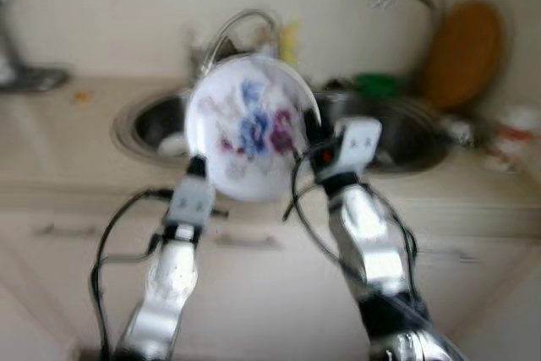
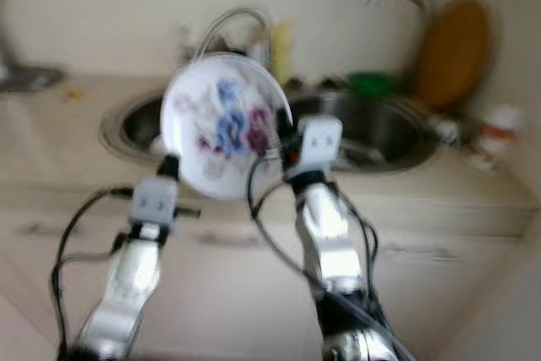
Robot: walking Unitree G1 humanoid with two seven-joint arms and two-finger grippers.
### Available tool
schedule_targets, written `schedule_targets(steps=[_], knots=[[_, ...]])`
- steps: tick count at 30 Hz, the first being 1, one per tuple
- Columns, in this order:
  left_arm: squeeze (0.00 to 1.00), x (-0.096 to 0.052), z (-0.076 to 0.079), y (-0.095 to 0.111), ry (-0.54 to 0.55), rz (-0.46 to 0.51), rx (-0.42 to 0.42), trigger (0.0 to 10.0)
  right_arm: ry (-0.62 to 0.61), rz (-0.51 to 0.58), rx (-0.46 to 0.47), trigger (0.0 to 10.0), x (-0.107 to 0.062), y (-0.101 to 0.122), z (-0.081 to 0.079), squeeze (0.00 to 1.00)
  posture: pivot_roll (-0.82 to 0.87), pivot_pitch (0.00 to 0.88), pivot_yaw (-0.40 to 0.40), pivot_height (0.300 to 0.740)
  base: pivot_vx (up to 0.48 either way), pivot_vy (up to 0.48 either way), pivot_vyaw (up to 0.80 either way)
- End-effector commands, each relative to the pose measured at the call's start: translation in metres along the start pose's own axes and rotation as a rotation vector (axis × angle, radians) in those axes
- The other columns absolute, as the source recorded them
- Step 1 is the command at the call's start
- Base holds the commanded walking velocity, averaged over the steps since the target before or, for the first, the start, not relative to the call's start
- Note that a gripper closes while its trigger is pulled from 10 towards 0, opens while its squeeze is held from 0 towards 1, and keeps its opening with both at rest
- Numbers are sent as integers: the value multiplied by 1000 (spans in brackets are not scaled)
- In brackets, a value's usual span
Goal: Kitchen organization
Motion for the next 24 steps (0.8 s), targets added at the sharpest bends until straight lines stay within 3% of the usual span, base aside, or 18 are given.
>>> schedule_targets(steps=[1,11,24], knots=[[0,2,13,11,-28,32,-22,10000,-39,84,26,10000,6,17,6,0,54,0,-14,740,390,0,0],[0,3,14,11,-34,34,-24,10000,-48,104,16,10000,9,22,7,0,52,0,-11,740,378,0,0],[0,4,15,13,-39,42,-26,10000,-153,126,-18,10000,9,29,33,0,53,0,-7,740,342,0,0]])
Point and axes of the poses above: a point about 5 cm out from each wrist's last joint towards the gripper, its own x axis pointing out of the wrist towards the gripper, its own y axis along the axis of the wrist's last joint, z = x × y, the point moved 4 cm from there along x, pointing out of the wrist towards the gripper, and after that the axes turned 13 degrees about x, right-handed, at the moved point
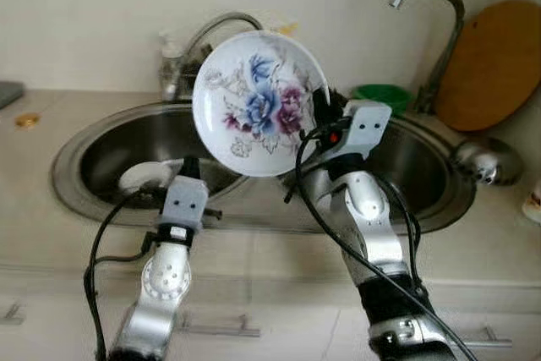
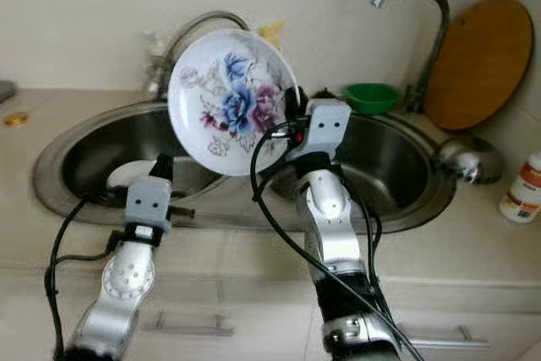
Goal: Kitchen organization
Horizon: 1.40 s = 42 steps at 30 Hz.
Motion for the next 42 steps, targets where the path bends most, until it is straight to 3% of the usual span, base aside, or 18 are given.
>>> schedule_targets(steps=[1,10,12,15,20,24,27,29,31,39,40,41,42], knots=[[0,2,-12,-1,23,6,25,10000,8,44,12,10000,5,9,-8,0,53,0,-7,740,0,0,0],[0,1,-10,3,16,33,10,10000,-150,-99,-117,10000,1,-16,29,0,56,0,-7,740,0,0,0],[0,1,-9,3,11,33,11,10000,-222,-196,-193,10000,-4,-31,48,0,58,0,-7,740,0,0,0],[0,1,-9,4,8,35,11,10000,-308,-237,-242,10000,-8,-35,68,0,58,0,-7,740,0,0,0],[0,1,-9,3,8,34,13,10000,-387,-260,-275,10000,-12,-36,86,0,59,0,-7,740,0,0,0],[0,1,-9,3,4,33,14,10000,-383,-309,-277,10000,-14,-45,86,0,56,0,-3,740,0,0,0],[0,1,-8,2,-2,31,13,10000,-293,-506,-296,10000,-26,-82,72,0,54,0,-3,740,0,0,0],[0,1,-8,2,-2,31,13,10000,-293,-506,-296,10000,-26,-82,72,0,54,0,-3,740,0,0,0],[0,1,-6,3,-6,30,14,10000,-283,-613,-289,10000,-40,-103,67,0,58,0,-4,740,0,0,0],[0,0,-6,1,-10,23,21,10000,-280,-711,-263,10000,-51,-117,68,0,55,0,-5,740,0,0,0],[0,0,-6,1,-10,22,21,10000,-284,-743,-247,10000,-56,-121,69,886,55,0,-6,740,0,0,0],[0,0,-6,1,-10,22,21,10000,-284,-743,-247,10000,-56,-121,69,886,55,0,-6,740,0,0,0],[0,0,-5,1,-11,20,21,10000,-285,-749,-217,10000,-58,-123,69,1000,53,0,-7,740,0,0,0]])
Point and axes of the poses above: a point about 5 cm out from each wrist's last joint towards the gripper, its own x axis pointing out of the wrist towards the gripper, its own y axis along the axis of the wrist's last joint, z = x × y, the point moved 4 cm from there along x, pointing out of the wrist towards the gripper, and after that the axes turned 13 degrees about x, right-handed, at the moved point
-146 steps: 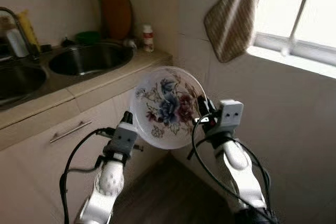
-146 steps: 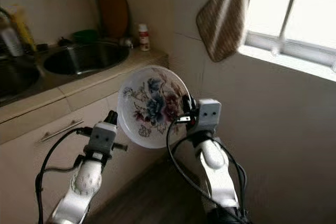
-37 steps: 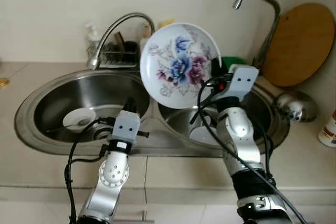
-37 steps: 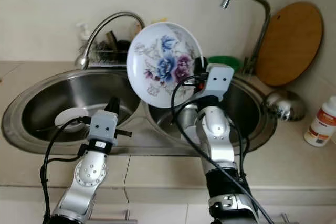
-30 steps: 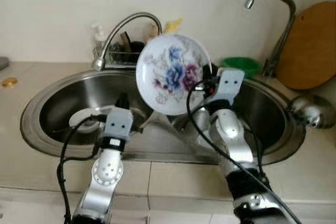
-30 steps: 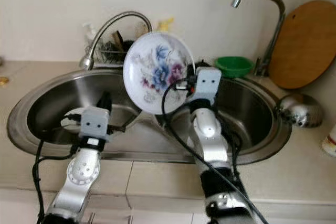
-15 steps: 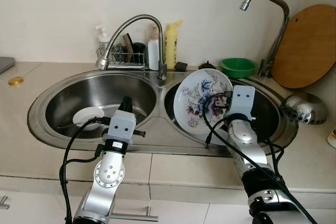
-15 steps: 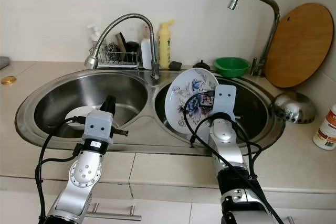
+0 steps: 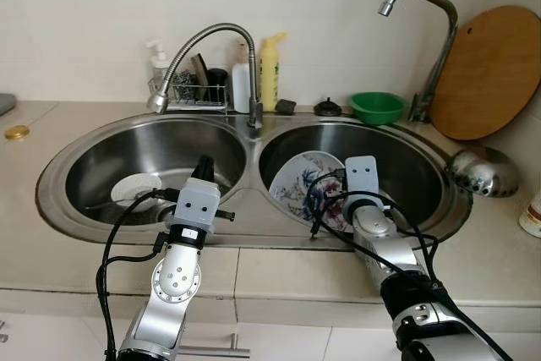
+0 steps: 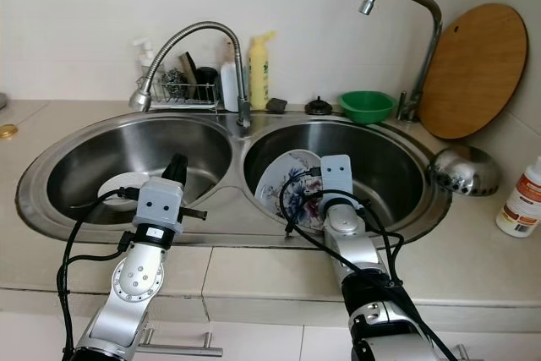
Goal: Kitchen organization
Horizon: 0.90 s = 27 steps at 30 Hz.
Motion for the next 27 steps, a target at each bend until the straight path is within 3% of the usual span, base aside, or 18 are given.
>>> schedule_targets(steps=[1,9,14,19,20,21,26,27], knots=[[0,0,4,-1,-16,-9,3,10000,14,-90,40,10000,-3,-25,-4,1000,53,0,-8,740,0,0,0],[0,-1,5,-2,-21,-14,4,10000,-24,-92,127,10000,-6,-30,6,1000,49,0,-7,740,0,0,0],[0,-2,6,-3,-22,-19,-2,10000,-60,109,292,10000,-10,3,21,1000,48,0,-7,740,0,0,0],[0,-2,5,-3,-19,-20,-9,10000,-68,225,317,10000,-15,21,28,1000,49,0,-10,740,0,0,0],[0,-2,5,-3,-18,-20,-14,10000,-76,347,319,10000,-24,40,33,1000,51,0,-12,740,0,0,0],[0,-2,5,-3,-17,-21,-18,10000,-71,401,315,10000,-28,48,34,1000,51,0,-12,740,0,0,0],[0,-4,5,-2,-16,-14,-30,10000,5,543,297,10000,-44,73,21,1000,46,0,-11,740,0,0,0],[0,-5,5,-1,-15,-13,-36,10000,27,555,293,10000,-47,75,17,871,45,0,-10,740,0,0,0]])
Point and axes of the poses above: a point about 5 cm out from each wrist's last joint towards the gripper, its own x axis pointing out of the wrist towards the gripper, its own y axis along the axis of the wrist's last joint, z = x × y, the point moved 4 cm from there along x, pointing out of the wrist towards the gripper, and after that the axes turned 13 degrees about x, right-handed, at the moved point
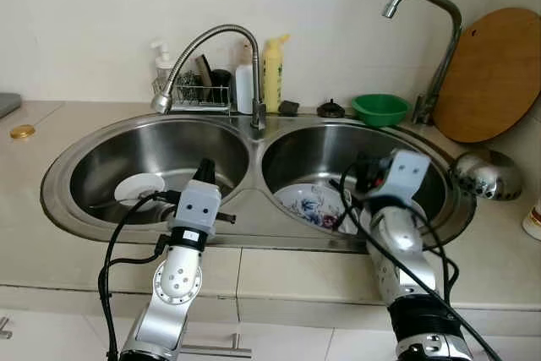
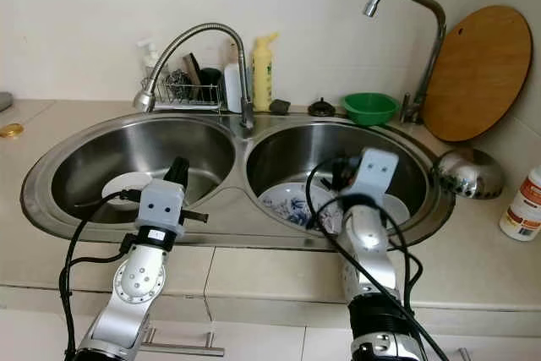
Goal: Kitchen organization
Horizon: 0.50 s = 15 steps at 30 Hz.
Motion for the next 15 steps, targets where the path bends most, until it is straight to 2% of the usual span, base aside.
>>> schedule_targets(steps=[1,2,3,10,15], knots=[[0,0,1,4,-4,14,-17,10000,47,11,0,10000,-5,1,-10,349,45,0,-10,740,0,0,0],[0,0,1,4,-4,14,-17,10000,47,11,0,10000,-5,1,-10,349,45,0,-10,740,0,0,0],[0,0,1,5,-2,16,-18,10000,60,25,10,10000,-9,2,-14,0,45,0,-10,740,0,0,0],[0,0,1,9,-7,39,-23,10000,63,8,20,10000,-23,-5,-15,0,40,0,-6,740,0,0,0],[0,1,2,14,-2,65,-49,10000,85,38,32,10000,-26,1,-17,0,30,0,-6,740,0,0,0]])
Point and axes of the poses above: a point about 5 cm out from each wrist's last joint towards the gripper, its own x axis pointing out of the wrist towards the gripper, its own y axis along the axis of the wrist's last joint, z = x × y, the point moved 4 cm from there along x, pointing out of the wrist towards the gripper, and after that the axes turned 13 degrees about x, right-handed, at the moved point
